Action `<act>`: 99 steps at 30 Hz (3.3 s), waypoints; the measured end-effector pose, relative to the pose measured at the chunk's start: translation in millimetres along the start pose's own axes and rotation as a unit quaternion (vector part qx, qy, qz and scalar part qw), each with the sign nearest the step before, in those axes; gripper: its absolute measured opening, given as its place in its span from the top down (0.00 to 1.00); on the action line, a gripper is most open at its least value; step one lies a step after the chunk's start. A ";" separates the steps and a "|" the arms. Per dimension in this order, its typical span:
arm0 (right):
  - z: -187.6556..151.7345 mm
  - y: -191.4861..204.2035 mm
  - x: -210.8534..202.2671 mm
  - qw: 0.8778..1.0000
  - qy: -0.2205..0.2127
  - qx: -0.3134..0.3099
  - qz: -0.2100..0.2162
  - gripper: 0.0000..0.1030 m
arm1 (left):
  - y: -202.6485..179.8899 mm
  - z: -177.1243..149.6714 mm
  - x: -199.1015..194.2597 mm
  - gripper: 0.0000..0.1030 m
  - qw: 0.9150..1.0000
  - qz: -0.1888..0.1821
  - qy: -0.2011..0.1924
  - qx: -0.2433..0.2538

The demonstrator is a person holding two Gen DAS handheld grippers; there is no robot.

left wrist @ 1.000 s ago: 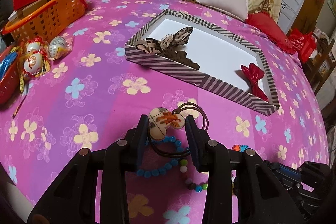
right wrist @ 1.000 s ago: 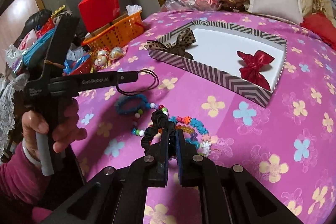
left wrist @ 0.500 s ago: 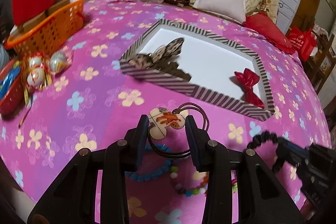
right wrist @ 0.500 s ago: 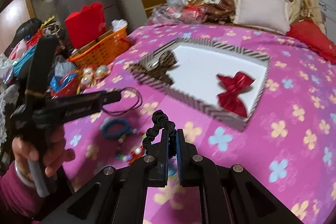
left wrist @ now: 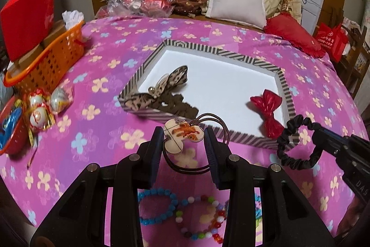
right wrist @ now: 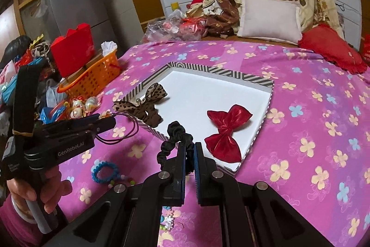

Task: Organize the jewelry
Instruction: 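Carry both hair ties up and over the striped white tray box, then open both tools to drop the hair ties into the tray, then lower both open tools toward the beaded bracelets on the bedspread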

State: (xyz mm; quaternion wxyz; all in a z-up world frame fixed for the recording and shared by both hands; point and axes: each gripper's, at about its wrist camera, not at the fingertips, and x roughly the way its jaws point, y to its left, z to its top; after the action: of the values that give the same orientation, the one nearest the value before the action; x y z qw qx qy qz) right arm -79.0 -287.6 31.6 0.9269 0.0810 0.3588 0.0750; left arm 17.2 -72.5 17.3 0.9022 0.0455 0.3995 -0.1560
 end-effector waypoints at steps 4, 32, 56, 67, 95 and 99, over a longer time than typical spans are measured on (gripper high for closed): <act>0.6 -0.3 1.8 1.000 0.000 -0.001 -0.003 0.94 | -4.7 5.8 0.0 0.66 1.000 0.001 -0.004 0.003; 32.3 -32.1 80.5 0.998 0.035 0.046 -0.017 0.94 | -13.6 63.4 66.4 0.66 0.998 -0.039 0.031 -0.029; 13.5 -27.5 62.6 0.998 0.045 0.024 -0.035 0.65 | -3.6 38.4 101.4 0.48 0.997 0.011 0.072 -0.037; -26.2 2.3 12.5 0.999 0.030 0.022 -0.036 0.60 | -1.7 4.7 22.4 0.35 0.999 0.038 0.026 -0.005; -71.5 42.6 -7.7 0.998 0.021 -0.037 -0.039 0.44 | 23.7 -92.6 -36.4 0.34 0.994 0.108 -0.004 -0.025; -71.3 44.8 -16.3 0.998 0.015 -0.045 -0.033 0.44 | 32.7 -106.0 -50.5 0.34 0.993 0.109 0.001 -0.038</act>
State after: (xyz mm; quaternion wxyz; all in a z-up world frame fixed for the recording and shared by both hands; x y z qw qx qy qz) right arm -142.9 -240.2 -0.6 0.9261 0.0265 0.3711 0.0617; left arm -79.2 -7.2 -18.7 0.9145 0.0545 0.3987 -0.0412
